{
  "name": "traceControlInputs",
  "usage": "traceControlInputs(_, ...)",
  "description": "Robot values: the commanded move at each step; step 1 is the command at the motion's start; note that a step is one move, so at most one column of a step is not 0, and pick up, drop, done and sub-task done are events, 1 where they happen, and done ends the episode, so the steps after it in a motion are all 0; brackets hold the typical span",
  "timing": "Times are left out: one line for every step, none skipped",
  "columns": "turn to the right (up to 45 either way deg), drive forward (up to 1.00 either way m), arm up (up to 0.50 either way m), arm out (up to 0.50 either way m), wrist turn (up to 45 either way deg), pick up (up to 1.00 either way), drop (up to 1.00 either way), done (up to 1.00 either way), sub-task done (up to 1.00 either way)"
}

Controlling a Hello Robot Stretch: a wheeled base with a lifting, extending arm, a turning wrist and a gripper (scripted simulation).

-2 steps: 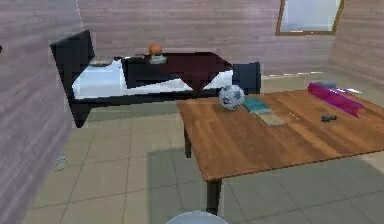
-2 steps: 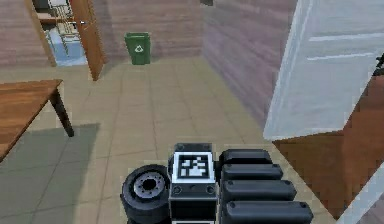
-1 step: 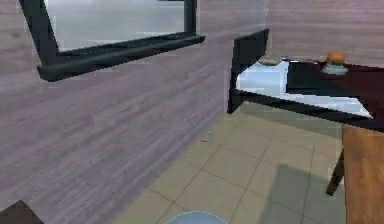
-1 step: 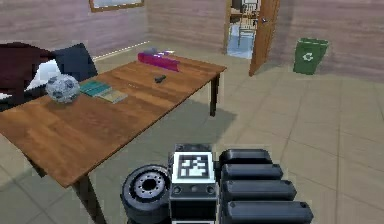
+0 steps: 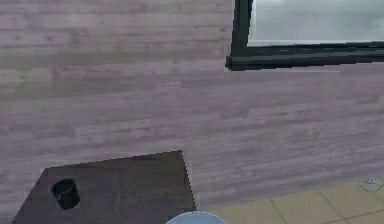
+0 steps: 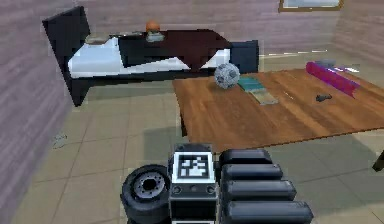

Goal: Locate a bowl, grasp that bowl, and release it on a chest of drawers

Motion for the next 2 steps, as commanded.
traceControlInputs(-9.0,0.00,0.00,0.00,0.0,0.00,0.00,0.00,0.00)
traceControlInputs(45.0,0.00,0.00,0.00,0.0,0.00,0.00,0.00,0.00)
